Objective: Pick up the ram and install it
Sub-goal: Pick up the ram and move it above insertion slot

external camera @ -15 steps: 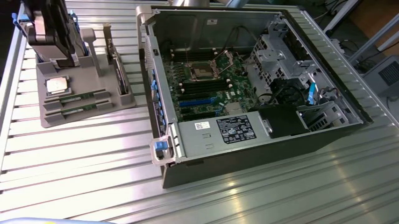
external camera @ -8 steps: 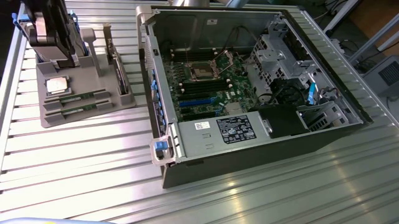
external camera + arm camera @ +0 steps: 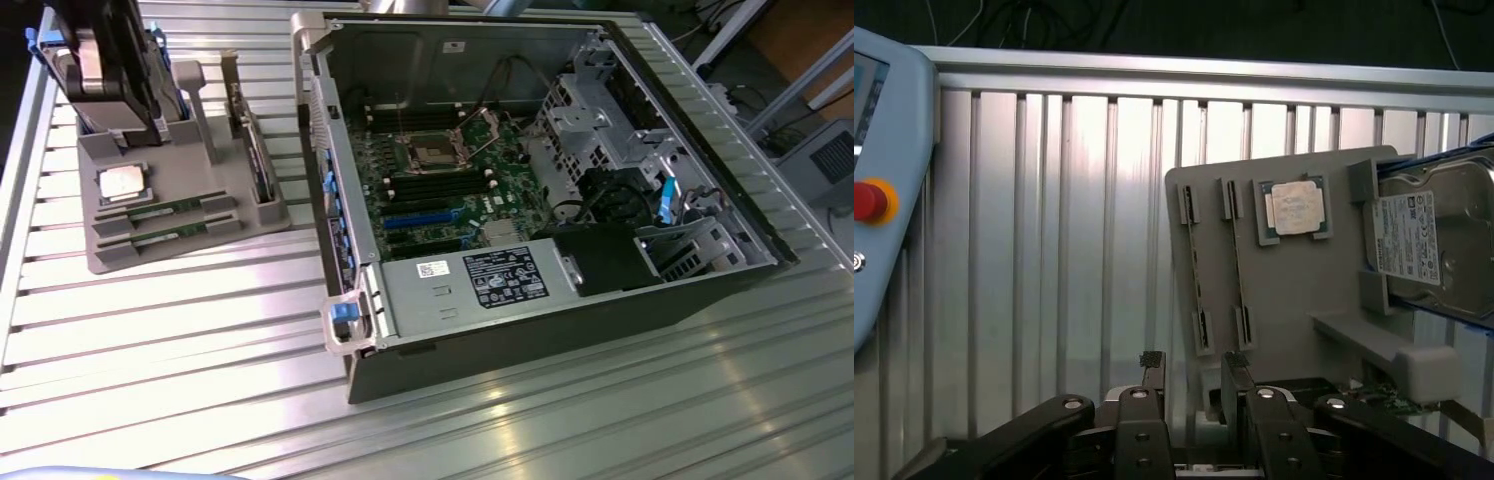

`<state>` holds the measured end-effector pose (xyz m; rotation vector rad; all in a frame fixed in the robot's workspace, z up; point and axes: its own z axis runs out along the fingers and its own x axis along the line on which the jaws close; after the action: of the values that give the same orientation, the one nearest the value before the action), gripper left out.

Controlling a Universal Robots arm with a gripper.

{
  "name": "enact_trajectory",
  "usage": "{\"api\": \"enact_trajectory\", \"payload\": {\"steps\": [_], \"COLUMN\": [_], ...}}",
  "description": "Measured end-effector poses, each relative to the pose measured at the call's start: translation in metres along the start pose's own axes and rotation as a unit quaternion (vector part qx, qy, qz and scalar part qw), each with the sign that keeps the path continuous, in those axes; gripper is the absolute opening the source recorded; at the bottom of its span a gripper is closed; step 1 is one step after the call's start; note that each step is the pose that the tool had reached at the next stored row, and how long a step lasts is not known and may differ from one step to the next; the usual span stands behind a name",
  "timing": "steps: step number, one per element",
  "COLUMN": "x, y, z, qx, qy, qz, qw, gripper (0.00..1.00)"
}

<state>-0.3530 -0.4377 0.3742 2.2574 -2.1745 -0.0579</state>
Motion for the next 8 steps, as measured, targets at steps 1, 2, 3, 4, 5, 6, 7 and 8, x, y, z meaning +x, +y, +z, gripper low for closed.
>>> {"api": "enact_trajectory", "payload": {"steps": [1,2,3,4,5,6,7,8], "x": [0.0000,0.0000,0.0000,0.0000,0.0000,0.0000,0.0000,0.0000], "y": [0.0000,0.0000,0.0000,0.0000,0.0000,0.0000,0.0000,0.0000], "z": [0.0002,0.0003,0.0005,0.0007,0.0009,0.0010,0.0011,0.0012], "qx": [0.0000,0.0000,0.0000,-0.0001,-0.0001,-0.0001,-0.0001,-0.0001], "qy": [0.0000,0.0000,0.0001,0.0001,0.0001,0.0001,0.0002,0.0002], "qz": [-0.001,-0.001,-0.002,-0.004,-0.004,-0.005,-0.005,-0.006], "qw": [1.0000,1.0000,1.0000,1.0000,1.0000,1.0000,1.0000,1.0000], "gripper": [0.36,0.36,0.36,0.36,0.36,0.36,0.36,0.36]}}
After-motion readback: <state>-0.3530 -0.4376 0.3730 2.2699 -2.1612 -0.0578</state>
